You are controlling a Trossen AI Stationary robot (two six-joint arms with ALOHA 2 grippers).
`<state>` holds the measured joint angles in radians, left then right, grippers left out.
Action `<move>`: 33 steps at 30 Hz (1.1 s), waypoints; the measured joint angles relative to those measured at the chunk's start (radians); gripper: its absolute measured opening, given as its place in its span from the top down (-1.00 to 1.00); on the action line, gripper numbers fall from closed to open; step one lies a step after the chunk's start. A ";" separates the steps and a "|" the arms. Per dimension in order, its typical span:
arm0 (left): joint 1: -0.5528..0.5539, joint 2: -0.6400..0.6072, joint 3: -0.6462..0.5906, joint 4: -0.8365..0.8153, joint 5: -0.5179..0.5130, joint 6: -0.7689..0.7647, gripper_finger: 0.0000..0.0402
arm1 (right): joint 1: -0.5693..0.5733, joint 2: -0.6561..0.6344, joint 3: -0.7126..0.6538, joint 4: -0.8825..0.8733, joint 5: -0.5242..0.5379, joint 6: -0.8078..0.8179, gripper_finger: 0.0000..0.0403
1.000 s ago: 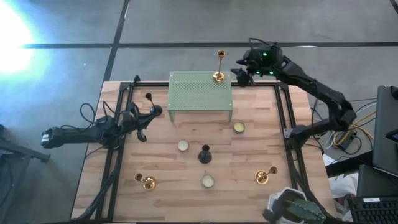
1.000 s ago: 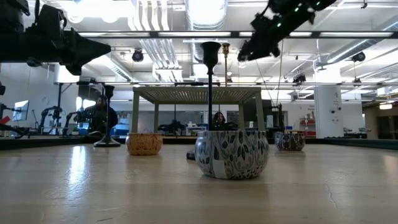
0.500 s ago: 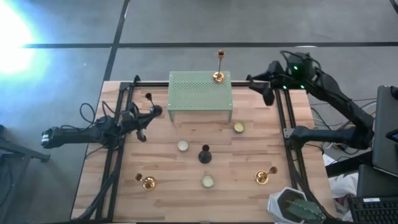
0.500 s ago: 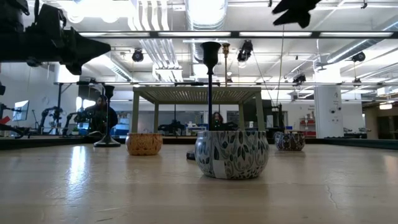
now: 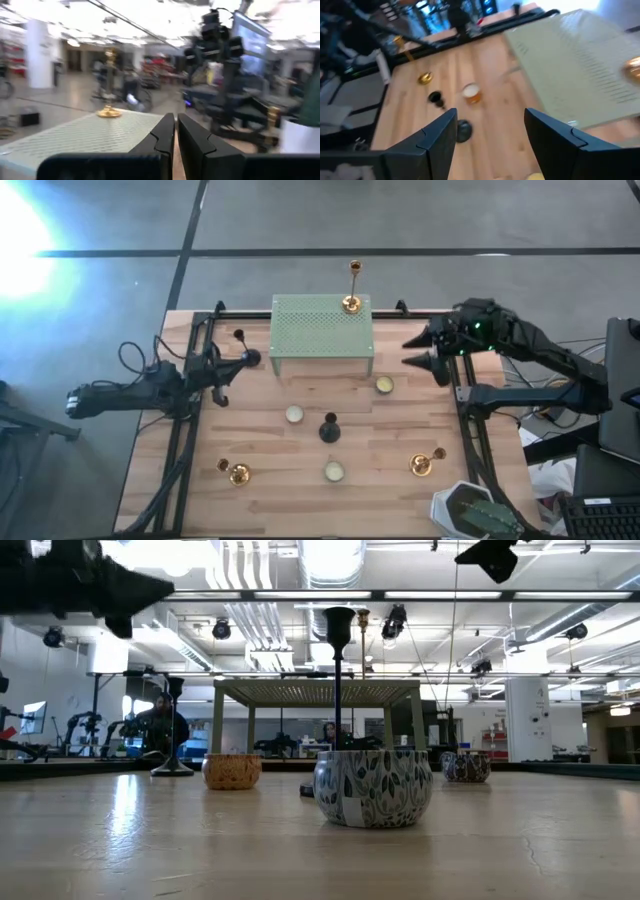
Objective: Pick & Place candle stick holders
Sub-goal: Align the left gold candle holder with the other gold candle holder on the shelf
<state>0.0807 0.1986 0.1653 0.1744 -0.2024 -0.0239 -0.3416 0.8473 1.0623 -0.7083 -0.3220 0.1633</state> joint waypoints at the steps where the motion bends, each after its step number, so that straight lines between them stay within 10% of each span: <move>1: 0.000 0.000 0.036 -0.074 0.033 -0.013 0.87 | 0.019 -0.001 -0.024 0.017 0.000 0.011 -0.11; 16: -0.029 0.032 0.411 -1.159 0.343 -0.452 0.94 | 0.178 -0.002 -0.236 0.367 0.013 0.143 -0.11; 25: -0.135 0.042 0.240 -1.079 0.504 -0.636 0.97 | 0.210 -0.003 -0.239 0.379 0.114 0.175 -0.11; 33: -0.471 0.092 0.155 -0.791 0.333 -0.734 0.99 | 0.211 -0.003 -0.239 0.401 0.166 0.178 -0.11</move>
<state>-0.3907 0.2910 0.3199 -0.6162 0.1303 -0.7575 -0.1301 0.8448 0.8238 -0.3069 -0.1556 0.3415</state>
